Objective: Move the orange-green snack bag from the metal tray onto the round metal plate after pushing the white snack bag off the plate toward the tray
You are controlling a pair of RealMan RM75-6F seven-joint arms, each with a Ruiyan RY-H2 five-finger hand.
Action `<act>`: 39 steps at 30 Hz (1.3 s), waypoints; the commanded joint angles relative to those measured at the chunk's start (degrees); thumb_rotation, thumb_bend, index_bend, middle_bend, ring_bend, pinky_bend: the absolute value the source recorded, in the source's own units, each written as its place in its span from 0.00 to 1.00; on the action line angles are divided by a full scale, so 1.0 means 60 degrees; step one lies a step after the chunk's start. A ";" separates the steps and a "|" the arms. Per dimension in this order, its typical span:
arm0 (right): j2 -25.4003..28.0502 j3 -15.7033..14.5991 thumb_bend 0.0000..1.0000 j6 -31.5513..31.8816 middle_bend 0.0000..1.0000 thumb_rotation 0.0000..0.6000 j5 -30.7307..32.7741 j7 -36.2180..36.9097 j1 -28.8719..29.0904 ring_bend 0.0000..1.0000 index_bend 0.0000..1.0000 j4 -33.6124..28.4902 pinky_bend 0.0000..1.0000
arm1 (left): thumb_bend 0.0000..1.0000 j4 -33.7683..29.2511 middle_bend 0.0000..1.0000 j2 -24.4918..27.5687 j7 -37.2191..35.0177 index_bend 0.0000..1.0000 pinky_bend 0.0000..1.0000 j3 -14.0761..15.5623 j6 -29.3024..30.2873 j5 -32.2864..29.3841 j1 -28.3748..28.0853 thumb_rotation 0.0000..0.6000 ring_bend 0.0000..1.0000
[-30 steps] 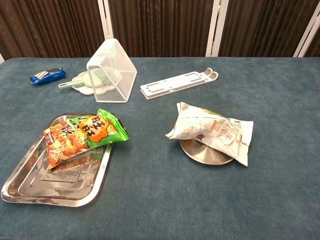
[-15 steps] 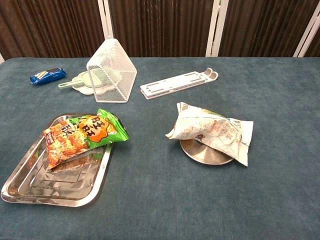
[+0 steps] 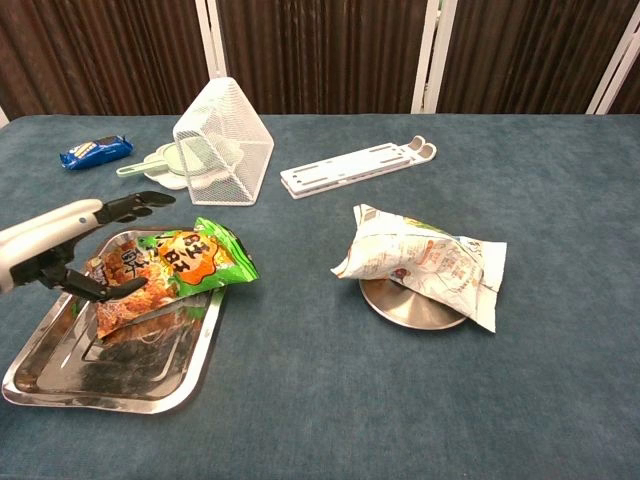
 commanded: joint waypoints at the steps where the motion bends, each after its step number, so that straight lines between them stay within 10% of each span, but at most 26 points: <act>1: 0.0047 0.0051 0.10 -0.0025 0.00 1.00 0.0102 0.0108 0.0008 0.00 0.00 -0.0028 0.00 | 0.37 -0.0116 0.00 -0.0157 0.0407 0.00 0.07 -0.0072 -0.0338 -0.0304 -0.0250 1.00 0.00; 10: 0.0276 -0.0021 0.10 -0.0100 0.00 1.00 0.0051 0.0460 0.0016 0.00 0.00 -0.0135 0.00 | 0.37 -0.0029 0.00 -0.0330 0.1260 0.00 0.11 -0.0051 -0.0994 -0.0963 -0.0576 1.00 0.00; 19: 0.0406 -0.0012 0.10 -0.0045 0.00 1.00 0.0128 0.0496 -0.0042 0.00 0.00 -0.0272 0.00 | 0.37 0.0857 0.40 -0.1082 0.1641 0.30 0.67 -0.0317 -0.0212 -0.1224 -0.0489 1.00 0.44; 30: 0.0510 -0.0061 0.10 -0.0111 0.00 1.00 0.0130 0.0529 -0.0052 0.00 0.00 -0.0377 0.00 | 0.39 0.1366 0.51 -0.1193 0.0892 0.40 0.74 -0.0443 0.0049 -0.0876 -0.0771 1.00 0.51; 39: 0.0688 0.0023 0.10 -0.0324 0.00 1.00 0.0373 0.0893 0.0019 0.00 0.00 -0.0374 0.00 | 0.39 0.2258 0.53 -0.1741 0.0892 0.42 0.74 -0.1500 -0.0414 -0.0810 -0.2290 1.00 0.52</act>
